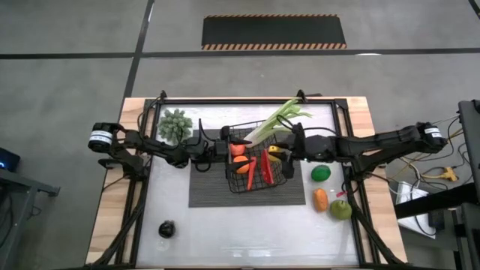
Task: Build produce basket
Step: Put the lemon into the wire basket, then put the mangosteen into the wire basket
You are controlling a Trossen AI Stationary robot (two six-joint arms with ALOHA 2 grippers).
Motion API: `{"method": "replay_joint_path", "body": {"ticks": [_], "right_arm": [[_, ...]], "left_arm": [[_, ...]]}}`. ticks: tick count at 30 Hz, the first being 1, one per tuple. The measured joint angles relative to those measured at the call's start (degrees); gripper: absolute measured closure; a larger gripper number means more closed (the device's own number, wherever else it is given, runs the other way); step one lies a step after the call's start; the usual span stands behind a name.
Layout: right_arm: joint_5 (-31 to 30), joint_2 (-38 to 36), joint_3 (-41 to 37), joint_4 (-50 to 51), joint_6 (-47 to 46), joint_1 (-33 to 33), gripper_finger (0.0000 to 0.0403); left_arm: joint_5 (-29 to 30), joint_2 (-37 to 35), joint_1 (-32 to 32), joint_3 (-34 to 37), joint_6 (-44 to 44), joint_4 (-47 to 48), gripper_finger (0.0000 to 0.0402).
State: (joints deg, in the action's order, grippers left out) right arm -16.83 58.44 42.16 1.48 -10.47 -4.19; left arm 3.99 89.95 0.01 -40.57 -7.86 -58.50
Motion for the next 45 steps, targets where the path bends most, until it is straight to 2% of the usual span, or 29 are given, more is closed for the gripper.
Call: {"method": "replay_joint_path", "body": {"ticks": [3,10,15,20,28,34,37,41,45], "right_arm": [[-1.9,2.4,0.2,-0.6,0.9,0.2,0.0288],[-4.4,12.5,0.7,-12.5,5.2,1.0,0.028],[-7.8,18.4,4.8,-10.4,4.0,2.7,0.025],[-7.8,22.3,8.5,-7.6,6.3,4.4,0.0214],[-7.7,23.5,13.8,0.1,10.0,5.0,0.0184],[-7.6,20.3,14.8,3.1,16.2,5.0,0.0182],[-7.6,17.7,14.8,2.5,20.1,5.0,0.0182],[-6.8,14.3,14.8,0.9,22.7,5.0,0.0182],[-4.4,11.6,14.8,1.3,23.6,5.0,0.0182]], "left_arm": [[0.0,0.0,0.0,0.0,0.0,0.0,0.0118],[0.0,-0.5,-0.3,-0.6,0.0,-2.8,0.0118],[-0.1,-3.8,-1.4,-0.2,0.0,-2.9,0.0118],[-0.4,-5.4,-2.5,0.1,0.0,-0.9,0.0118],[-0.3,-5.8,-4.8,0.1,1.9,0.3,0.0118],[0.0,-6.3,-9.5,0.1,10.2,5.4,0.0118],[3.0,-6.4,-12.6,0.1,12.4,7.6,0.0118],[10.3,-6.4,-16.6,-1.1,15.4,9.5,0.0118],[18.8,-6.5,-20.5,-4.8,24.1,21.6,0.0118]]}}
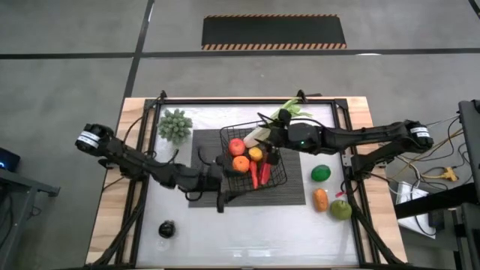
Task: Build produce basket
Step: Put the mangosteen into the wire basket
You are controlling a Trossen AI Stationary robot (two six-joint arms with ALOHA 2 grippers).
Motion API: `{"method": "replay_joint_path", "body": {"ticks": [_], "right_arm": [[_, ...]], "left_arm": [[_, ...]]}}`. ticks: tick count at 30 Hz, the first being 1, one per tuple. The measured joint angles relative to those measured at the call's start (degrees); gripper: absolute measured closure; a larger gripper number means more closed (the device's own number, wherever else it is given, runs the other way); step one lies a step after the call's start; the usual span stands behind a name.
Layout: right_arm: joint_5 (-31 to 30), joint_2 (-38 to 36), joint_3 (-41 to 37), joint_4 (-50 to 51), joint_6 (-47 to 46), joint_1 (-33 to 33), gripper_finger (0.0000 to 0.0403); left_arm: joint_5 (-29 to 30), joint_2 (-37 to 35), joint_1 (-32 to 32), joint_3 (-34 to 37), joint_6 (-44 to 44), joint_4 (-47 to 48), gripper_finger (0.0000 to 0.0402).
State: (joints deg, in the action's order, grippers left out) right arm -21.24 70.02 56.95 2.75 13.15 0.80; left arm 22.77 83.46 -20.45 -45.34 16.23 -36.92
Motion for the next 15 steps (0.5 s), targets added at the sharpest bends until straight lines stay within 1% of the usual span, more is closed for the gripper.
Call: {"method": "replay_joint_path", "body": {"ticks": [2,4,9,11,15], "right_arm": [[1.5,-0.7,0.0,-0.2,0.1,0.0,0.0182],[2.2,-1.1,-0.1,0.0,0.6,0.0,0.0182],[2.4,-1.2,-0.1,0.6,1.0,0.0,0.0182],[2.4,-1.2,-0.2,1.1,1.0,0.0,0.0182],[2.4,-1.2,-0.2,2.0,0.0,0.0,0.0182]], "left_arm": [[3.4,0.0,-1.7,-2.5,6.8,11.0,0.0118],[5.3,0.0,-3.3,-6.0,14.5,23.8,0.0118],[5.1,0.5,-7.6,-16.0,38.1,55.9,0.0118],[2.0,0.7,-9.8,-19.1,47.0,66.5,0.0118],[-10.7,0.7,-15.7,-21.4,66.9,78.6,0.0118]]}}
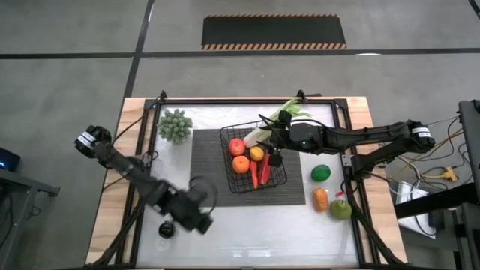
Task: Build produce basket
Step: Put the mangosteen into the wire basket
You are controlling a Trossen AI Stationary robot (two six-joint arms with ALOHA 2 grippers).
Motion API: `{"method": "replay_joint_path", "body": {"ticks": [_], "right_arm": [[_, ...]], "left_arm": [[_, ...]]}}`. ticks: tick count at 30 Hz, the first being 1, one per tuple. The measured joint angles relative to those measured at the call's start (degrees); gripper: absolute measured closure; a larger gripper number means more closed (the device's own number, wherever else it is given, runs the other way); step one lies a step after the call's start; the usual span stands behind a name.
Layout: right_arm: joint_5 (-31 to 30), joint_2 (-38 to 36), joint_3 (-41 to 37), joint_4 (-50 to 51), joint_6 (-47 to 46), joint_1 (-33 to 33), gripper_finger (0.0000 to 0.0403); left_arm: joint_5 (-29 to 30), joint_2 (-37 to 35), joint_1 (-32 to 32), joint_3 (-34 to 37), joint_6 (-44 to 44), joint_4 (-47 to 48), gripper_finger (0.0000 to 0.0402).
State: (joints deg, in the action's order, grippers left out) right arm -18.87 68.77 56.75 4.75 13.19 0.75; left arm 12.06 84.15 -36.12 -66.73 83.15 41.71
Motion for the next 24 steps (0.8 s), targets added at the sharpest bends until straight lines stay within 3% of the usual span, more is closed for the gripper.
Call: {"method": "replay_joint_path", "body": {"ticks": [5,11,14,24], "right_arm": [[0.0,0.0,0.0,0.1,0.2,0.0,0.0182],[0.0,0.0,0.0,0.1,0.3,0.0,0.0182],[0.0,0.0,-0.1,0.1,0.4,0.0,0.0182],[-0.2,0.0,-0.1,0.2,0.6,0.0,0.0182]], "left_arm": [[-10.4,0.0,-8.2,-1.0,22.4,10.5,0.0118],[-17.7,0.5,-13.5,2.4,41.5,13.5,0.0118],[-18.3,1.0,-14.0,4.7,45.6,13.4,0.0118],[-20.8,2.4,-14.0,8.2,45.6,12.6,0.0118]]}}
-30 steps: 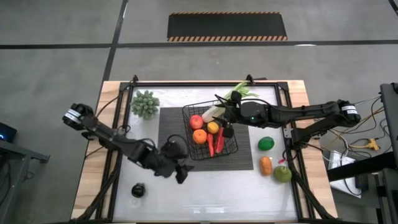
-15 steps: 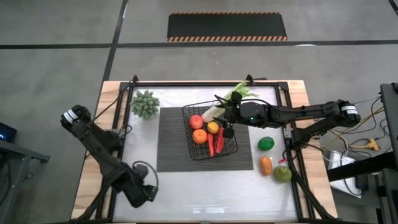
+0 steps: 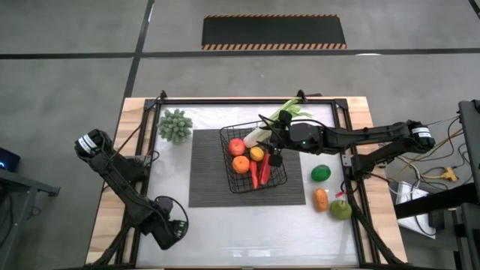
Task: Build produce basket
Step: Put the mangosteen into the wire basket
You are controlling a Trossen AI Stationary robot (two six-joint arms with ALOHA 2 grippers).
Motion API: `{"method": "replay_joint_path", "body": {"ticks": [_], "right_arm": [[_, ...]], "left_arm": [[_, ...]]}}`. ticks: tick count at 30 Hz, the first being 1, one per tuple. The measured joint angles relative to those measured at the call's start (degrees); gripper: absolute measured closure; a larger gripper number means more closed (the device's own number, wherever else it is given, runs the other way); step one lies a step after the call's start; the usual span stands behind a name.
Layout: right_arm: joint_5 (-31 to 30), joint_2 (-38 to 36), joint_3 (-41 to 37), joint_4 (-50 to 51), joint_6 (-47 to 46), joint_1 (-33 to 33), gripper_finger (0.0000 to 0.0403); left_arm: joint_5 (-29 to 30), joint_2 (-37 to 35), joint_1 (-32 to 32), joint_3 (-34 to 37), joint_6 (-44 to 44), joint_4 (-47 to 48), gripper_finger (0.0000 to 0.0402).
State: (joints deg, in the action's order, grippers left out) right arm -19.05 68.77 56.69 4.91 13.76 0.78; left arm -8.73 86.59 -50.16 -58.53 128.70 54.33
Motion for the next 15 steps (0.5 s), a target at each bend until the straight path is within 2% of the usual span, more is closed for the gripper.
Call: {"method": "replay_joint_path", "body": {"ticks": [7,15], "right_arm": [[0.0,0.0,0.0,0.7,0.0,0.0,0.0182],[0.0,0.0,-0.3,0.9,0.9,0.0,0.0182]], "left_arm": [[0.1,0.4,0.0,1.2,0.0,-1.4,0.0118],[-0.7,4.8,-0.1,1.7,0.0,-6.8,0.0125]]}}
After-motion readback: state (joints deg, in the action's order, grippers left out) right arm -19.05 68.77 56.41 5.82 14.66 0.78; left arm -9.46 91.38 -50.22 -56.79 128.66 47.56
